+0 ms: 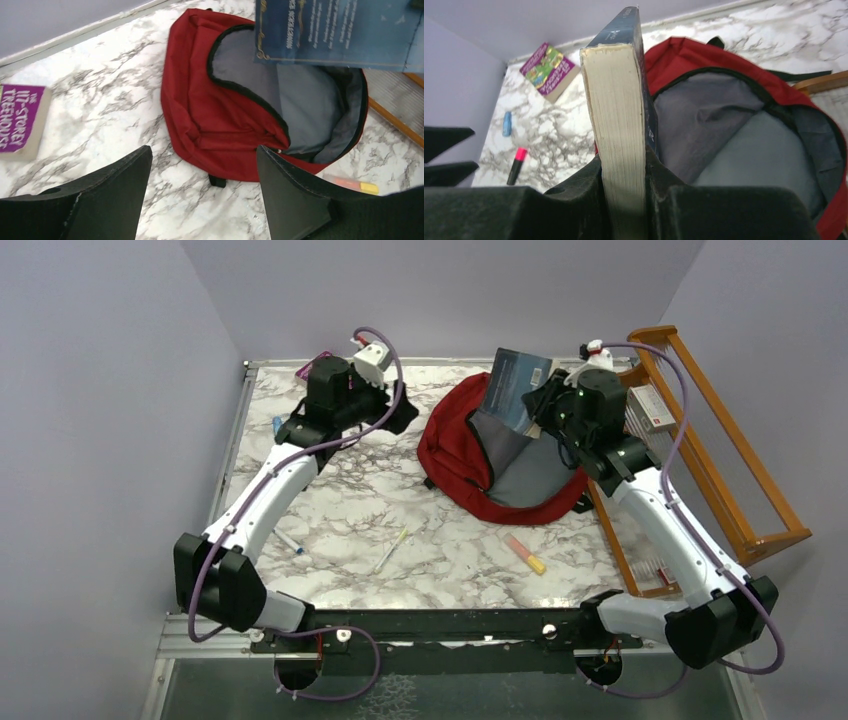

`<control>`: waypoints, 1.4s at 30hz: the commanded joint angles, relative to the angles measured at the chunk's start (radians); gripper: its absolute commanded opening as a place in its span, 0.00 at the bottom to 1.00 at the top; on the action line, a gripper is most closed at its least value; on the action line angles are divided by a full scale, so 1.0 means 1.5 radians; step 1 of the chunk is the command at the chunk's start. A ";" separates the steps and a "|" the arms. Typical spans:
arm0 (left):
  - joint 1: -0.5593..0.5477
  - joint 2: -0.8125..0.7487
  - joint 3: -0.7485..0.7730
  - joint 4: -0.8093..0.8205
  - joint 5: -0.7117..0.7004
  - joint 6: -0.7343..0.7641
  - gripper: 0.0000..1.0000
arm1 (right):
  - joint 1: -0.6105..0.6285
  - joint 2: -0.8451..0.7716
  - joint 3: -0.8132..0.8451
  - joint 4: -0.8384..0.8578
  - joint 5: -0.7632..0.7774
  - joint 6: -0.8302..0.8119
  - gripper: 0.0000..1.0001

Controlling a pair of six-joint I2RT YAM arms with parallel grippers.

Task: Pack the student bag
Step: Pick up the book from the center of the board, then place the book in the student bag.

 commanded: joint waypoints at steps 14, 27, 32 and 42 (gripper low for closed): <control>-0.289 0.320 0.268 -0.036 -0.315 0.046 0.81 | -0.354 0.063 0.135 0.113 -0.400 0.221 0.00; -0.362 0.557 0.490 -0.088 -0.428 0.103 0.82 | -0.364 -0.100 0.146 0.067 -0.170 0.169 0.00; -0.391 0.617 0.522 -0.096 -0.466 0.141 0.85 | -0.363 -0.122 0.154 0.055 -0.150 0.155 0.00; -0.414 0.713 0.560 -0.104 -0.618 0.218 0.89 | -0.364 -0.128 0.148 0.058 -0.169 0.151 0.00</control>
